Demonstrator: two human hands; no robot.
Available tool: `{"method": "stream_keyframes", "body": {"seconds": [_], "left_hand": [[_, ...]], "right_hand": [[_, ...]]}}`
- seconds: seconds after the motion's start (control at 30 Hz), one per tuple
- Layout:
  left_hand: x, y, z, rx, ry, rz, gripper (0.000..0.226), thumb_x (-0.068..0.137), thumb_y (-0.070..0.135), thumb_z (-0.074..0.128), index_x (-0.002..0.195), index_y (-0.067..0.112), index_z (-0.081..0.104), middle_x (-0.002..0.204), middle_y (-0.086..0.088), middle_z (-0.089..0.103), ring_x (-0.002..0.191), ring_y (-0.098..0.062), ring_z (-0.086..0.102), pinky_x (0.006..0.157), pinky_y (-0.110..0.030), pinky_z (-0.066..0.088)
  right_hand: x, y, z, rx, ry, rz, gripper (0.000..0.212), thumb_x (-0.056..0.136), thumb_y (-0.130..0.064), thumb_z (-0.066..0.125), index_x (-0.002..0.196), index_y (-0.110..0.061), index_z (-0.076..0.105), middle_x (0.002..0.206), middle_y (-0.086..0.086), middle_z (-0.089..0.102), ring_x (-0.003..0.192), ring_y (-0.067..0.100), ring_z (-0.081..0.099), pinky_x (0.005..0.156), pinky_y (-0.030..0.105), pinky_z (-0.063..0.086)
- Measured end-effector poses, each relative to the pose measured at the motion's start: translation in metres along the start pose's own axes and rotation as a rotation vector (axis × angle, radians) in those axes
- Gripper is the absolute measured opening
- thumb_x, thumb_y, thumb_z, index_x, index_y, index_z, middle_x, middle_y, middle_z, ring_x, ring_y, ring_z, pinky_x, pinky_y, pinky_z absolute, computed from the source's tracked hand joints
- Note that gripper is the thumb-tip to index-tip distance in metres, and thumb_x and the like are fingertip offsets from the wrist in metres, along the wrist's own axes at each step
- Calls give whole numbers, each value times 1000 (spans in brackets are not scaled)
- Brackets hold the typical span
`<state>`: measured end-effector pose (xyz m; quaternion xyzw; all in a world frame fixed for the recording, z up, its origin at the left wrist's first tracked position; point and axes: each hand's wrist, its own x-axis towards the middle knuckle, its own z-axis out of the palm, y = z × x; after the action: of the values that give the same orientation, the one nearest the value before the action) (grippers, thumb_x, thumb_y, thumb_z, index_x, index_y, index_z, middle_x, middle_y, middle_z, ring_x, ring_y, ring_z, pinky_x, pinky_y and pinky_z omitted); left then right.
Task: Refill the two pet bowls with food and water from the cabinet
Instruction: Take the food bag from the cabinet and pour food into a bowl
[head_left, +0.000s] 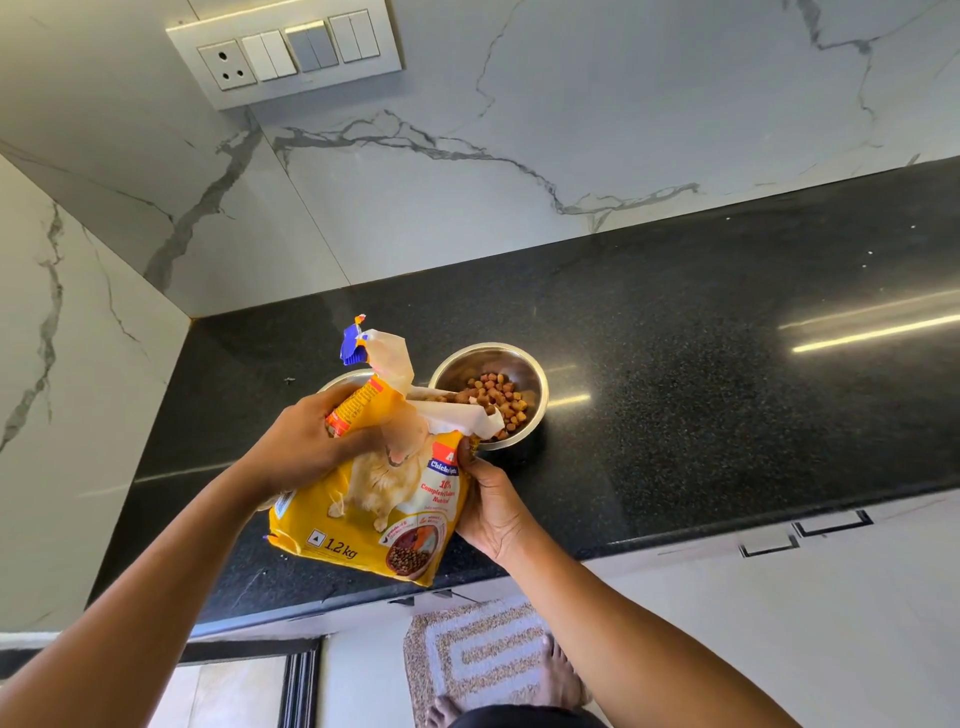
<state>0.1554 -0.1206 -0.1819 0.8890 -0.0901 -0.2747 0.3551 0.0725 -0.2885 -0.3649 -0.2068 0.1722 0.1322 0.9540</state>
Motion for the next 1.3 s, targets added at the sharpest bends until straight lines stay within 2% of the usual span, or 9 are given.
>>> {"method": "stream_keyframes", "body": {"seconds": [0.13,0.27,0.47,0.57,0.77,0.93,1.1,1.2,1.3], "left_hand": [[0,2,-1,11,5,-17,104,34,95,68,127,54,48,120,10,69,105,-21,72,93,-50,59],[0,4,-3,37,7,-17,111,38,93,70,136,46,50,119,10,70,103,-20,73,93,-51,59],[0,11,-8,57,0,-36,121,31,95,69,138,43,49,120,8,69,104,-22,72,94,-52,58],[-1,12,-10,51,-3,-42,118,31,94,70,136,45,49,120,8,69,104,-21,72,94,-52,58],[-1,12,-16,59,-6,-45,124,30,94,71,140,39,50,121,6,69,105,-23,72,94,-54,58],[0,17,-19,78,-25,-24,106,30,93,71,124,49,53,119,8,70,104,-22,72,95,-52,58],[1,21,-22,126,-36,-13,105,27,96,68,120,50,52,118,10,69,103,-20,71,95,-50,58],[3,23,-24,150,-36,-13,111,31,95,68,128,46,51,121,9,68,106,-22,70,97,-52,57],[5,25,-25,176,-41,-9,102,45,89,72,133,43,51,122,9,68,107,-21,70,98,-52,56]], "right_hand": [[0,1,-1,25,-23,4,44,109,-31,37,136,-16,69,137,18,67,122,35,67,107,56,52],[-2,0,1,36,-22,1,43,108,-30,39,132,-17,72,134,16,69,120,33,69,104,54,54],[1,0,4,5,-39,-18,42,106,-32,45,139,-15,65,138,18,66,122,35,67,101,54,56],[3,0,5,-16,-14,-16,42,107,-33,47,142,-15,62,140,19,65,123,35,66,101,55,56],[5,1,8,-22,-21,-11,37,106,-33,50,130,-18,73,136,18,68,120,35,68,104,57,54],[10,7,9,10,-38,-34,59,102,-35,55,155,-9,47,148,23,55,132,40,57,111,60,46],[14,13,9,64,-50,-36,60,105,-35,46,159,-9,39,148,22,55,131,39,56,110,59,47],[13,16,12,90,-58,-33,55,103,-36,47,152,-10,51,143,20,60,128,38,59,112,59,44],[9,16,18,73,-111,-63,51,99,-39,55,143,-14,61,139,18,64,125,36,63,109,57,47]]}}
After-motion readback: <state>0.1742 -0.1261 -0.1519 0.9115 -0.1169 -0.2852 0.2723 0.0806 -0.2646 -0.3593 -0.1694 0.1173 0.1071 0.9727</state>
